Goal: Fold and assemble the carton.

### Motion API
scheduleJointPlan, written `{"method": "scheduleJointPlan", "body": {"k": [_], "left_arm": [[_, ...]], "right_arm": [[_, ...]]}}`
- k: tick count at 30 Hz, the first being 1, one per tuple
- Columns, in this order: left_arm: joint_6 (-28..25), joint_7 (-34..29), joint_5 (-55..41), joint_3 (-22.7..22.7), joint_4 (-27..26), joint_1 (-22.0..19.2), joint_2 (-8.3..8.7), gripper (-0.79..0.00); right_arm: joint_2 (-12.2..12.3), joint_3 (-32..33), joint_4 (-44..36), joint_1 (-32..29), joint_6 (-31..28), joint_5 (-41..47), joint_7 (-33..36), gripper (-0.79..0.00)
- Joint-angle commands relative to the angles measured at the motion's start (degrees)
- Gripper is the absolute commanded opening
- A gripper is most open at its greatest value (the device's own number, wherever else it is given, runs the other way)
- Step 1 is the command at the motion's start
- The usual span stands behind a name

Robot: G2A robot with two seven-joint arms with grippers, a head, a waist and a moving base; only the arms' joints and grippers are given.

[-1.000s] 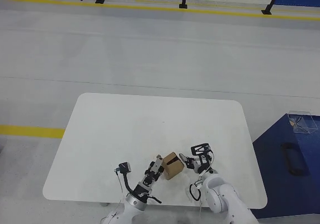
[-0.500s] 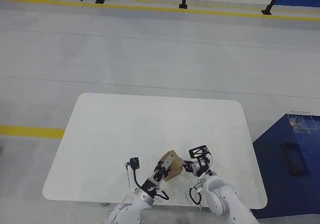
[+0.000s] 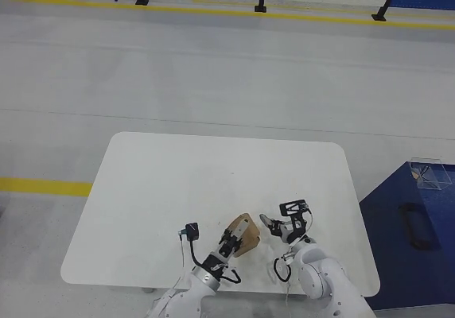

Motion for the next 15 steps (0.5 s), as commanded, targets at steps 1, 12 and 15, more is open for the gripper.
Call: {"method": "scheduleJointPlan", "body": {"k": [1,12,15], "left_arm": [[-0.20,0.21,0.30,-0.25,-0.81,0.44,0.08,0.000],[1.68,0.74,7.12,-4.48,-7.91,5.42,1.47,0.000],[5.30,-1.36,12.37,-6.39,-10.55,7.69,2.26,0.000]], "right_arm": [[-0.01,0.00,-0.03,-0.01,0.04,0.08,-0.10,0.000],[-0.01,0.00,-0.03,-0.01,0.04,0.08,-0.10,0.000],[-0.01,0.00,-0.03,-0.01,0.04,0.08,-0.10,0.000]]}}
